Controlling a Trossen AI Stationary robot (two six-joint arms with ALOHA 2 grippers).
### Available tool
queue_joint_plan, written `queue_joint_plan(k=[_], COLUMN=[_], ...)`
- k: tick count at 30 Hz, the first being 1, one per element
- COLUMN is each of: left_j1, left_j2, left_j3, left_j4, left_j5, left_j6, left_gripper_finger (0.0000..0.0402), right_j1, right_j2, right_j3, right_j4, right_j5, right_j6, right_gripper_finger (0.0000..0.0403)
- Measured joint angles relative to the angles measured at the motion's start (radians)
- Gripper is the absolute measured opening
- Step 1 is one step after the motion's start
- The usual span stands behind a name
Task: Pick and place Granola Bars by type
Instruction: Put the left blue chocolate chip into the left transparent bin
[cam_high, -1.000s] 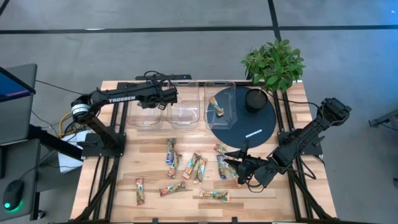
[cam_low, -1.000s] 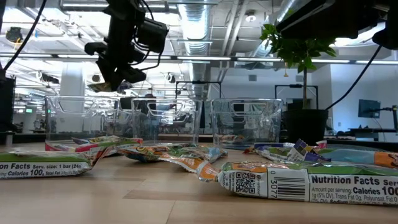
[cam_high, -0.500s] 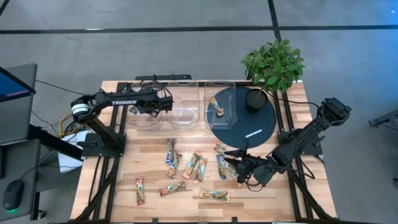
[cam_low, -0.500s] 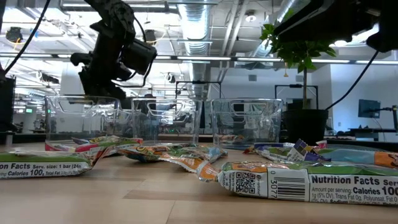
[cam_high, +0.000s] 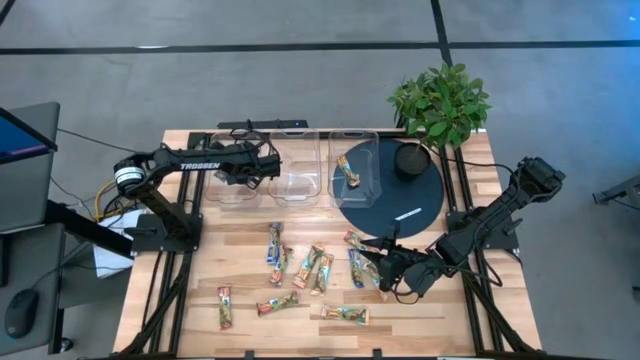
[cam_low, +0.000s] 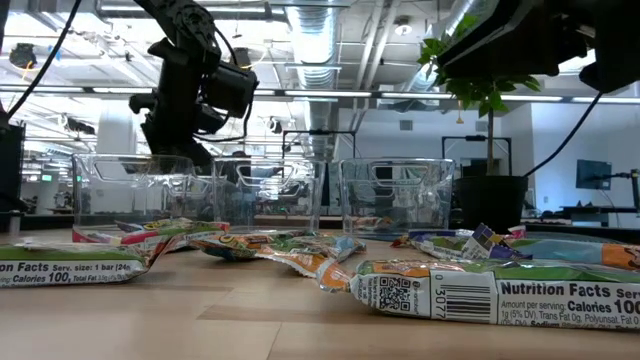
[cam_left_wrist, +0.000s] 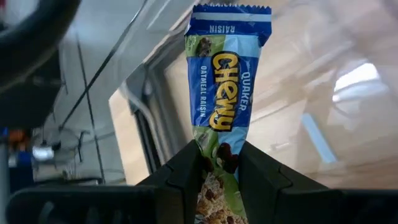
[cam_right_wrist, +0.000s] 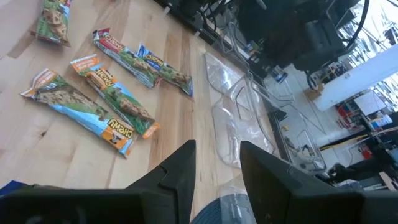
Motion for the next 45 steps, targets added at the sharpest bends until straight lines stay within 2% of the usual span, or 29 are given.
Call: queue_joint_plan(k=[4,11,16,45], left_j1=[0.000,0.000,0.000,0.001], left_j2=[0.000,0.000,0.000,0.000], left_j3=[0.000,0.000,0.000,0.000], left_j4=[0.037,0.039,0.038,0.083], left_j5=[0.008,0.016,0.056,0.060], left_j6=[0.112,0.114,0.199,0.175], left_gripper_finger=[0.0087,0.0087,0.0087,0.0087], right_j1=[-0.003,-0.003,-0.003,-0.003], right_j2=[0.000,0.000,0.000,0.000], right_j3=[0.000,0.000,0.000,0.000], right_j4=[0.000,0.000,0.000,-0.015], right_j5=[0.000,0.000,0.000,0.000], right_j6=[0.000,0.000,0.000,0.000], right_gripper_finger=[0.0118,0.0118,0.0118,0.0118])
